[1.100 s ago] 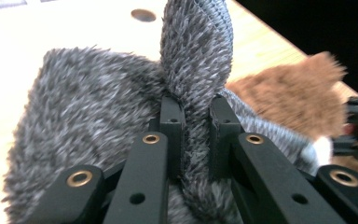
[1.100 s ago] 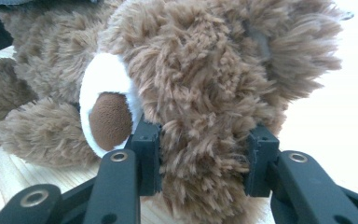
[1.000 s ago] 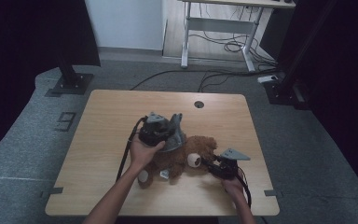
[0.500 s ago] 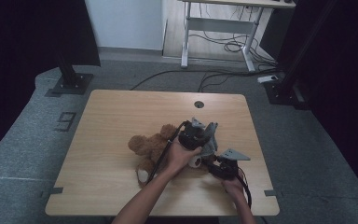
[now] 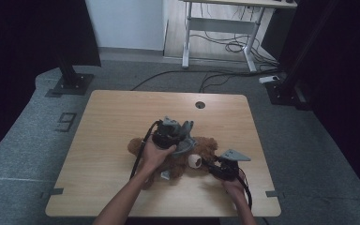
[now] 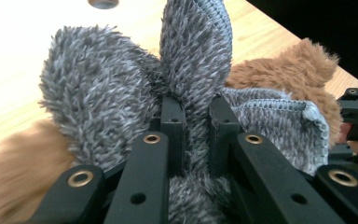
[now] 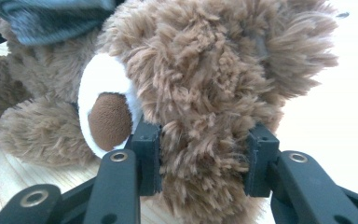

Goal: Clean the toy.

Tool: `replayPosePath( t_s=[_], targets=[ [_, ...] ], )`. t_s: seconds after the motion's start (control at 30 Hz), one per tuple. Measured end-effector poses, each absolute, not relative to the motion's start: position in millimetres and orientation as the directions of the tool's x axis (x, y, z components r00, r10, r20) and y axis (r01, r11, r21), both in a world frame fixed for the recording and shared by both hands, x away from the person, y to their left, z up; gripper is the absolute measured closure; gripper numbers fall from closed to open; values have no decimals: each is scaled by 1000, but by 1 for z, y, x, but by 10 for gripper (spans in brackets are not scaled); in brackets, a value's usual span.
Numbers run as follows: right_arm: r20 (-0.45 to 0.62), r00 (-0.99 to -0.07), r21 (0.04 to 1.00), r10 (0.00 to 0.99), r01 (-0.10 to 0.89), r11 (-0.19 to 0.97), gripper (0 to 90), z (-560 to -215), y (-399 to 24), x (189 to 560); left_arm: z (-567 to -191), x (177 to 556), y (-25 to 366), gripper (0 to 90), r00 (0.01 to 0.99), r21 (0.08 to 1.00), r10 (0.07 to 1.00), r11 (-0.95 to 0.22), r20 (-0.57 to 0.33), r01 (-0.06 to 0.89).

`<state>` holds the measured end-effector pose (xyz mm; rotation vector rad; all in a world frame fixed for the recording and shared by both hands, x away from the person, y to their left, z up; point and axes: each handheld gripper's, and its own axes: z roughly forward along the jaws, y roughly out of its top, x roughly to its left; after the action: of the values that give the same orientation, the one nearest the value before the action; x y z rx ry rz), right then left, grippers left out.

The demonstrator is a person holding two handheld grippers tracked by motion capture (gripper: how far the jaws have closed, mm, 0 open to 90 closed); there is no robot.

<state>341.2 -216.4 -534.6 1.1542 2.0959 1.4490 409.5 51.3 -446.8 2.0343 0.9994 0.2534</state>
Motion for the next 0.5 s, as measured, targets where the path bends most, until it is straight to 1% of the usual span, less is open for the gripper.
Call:
replayPosePath(
  t_s=[0.1,0.13,0.17,0.33,0.37,0.4,0.5],
  targets=[
    [167,-610,892,775,428,145,578,-535,-217,341,-443,407,68,792,647,765,744,-317,-166,561],
    [167,-610,892,775,428,145,578,-535,-217,341,-443,407,68,792,647,765,744,-317,-166,561],
    [165,-610,893,775,427,146,579,-535,-217,341,-441,404,80,791,639,770,750,-303,-171,561],
    [171,-609,891,775,431,142,578,-535,-217,342,-442,399,111,789,605,780,774,-257,-186,570],
    [172,-608,891,775,431,141,578,-535,-217,342,-442,399,111,789,605,780,774,-257,-186,570],
    [173,-608,892,775,431,139,579,-535,-218,342,-445,398,124,788,584,775,791,-250,-182,580],
    [174,-609,892,774,431,138,579,-536,-218,342,-455,399,144,787,548,755,815,-235,-189,611]
  ],
)
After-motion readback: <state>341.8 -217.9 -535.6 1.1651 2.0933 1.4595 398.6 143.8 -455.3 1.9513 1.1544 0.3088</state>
